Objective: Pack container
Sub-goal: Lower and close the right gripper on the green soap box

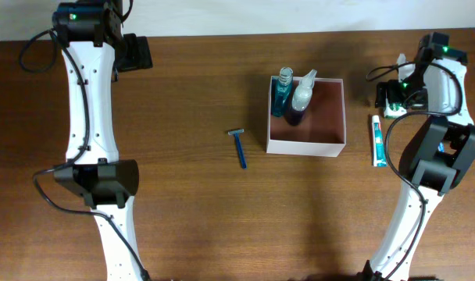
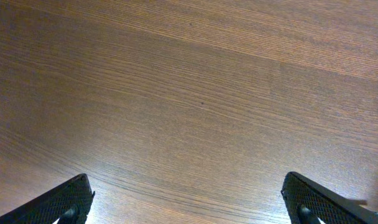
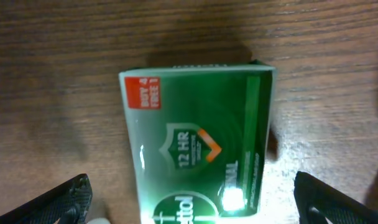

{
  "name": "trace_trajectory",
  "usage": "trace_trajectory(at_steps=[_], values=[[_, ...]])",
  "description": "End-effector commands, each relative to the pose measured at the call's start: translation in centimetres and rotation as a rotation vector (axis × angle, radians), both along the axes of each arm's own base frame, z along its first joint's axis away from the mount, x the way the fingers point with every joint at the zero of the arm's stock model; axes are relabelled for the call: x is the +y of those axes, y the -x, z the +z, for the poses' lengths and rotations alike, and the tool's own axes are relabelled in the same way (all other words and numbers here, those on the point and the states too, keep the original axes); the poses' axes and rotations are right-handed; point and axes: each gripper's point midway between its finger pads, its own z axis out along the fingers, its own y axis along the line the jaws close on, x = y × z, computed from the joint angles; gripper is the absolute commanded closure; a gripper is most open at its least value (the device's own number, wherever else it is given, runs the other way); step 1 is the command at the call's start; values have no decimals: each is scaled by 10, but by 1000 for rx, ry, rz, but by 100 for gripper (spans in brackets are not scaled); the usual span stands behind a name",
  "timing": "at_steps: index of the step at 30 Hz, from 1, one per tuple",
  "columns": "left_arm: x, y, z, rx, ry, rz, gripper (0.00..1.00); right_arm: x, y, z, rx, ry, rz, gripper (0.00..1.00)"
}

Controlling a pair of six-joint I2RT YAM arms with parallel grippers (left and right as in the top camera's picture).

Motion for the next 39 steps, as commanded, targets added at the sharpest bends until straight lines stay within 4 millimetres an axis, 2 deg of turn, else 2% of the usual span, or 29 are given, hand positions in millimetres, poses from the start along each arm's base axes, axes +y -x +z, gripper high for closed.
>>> trace_trajectory(at_steps=[1,11,19,23,26,31,34,37,39], values=[[4,2,7,-15,-6,17,1,1,-5,-6,0,18,17,1],[4,2,7,-15,-6,18,1,2,-3,-23,26,11,37,1],[4,2,7,-15,-6,17,1,0,-6,-23,12,21,70,0],[4,2,7,-15,-6,17,1,0,-8,-23,5,24,70,7],[4,2,7,-15,-6,17,1,0,-8,-23,4,25,70,20],[4,2,7,-15,-6,17,1,-2,-10,-23,-5,28,68,20],[4,2,7,-15,-6,17,1,-3,-13,-22,-15,32,68,25],[4,2,7,-15,-6,17,1,-3,-14,-22,-22,35,68,36],[4,2,7,-15,-6,18,1,-4,-15,-22,-24,35,68,36]])
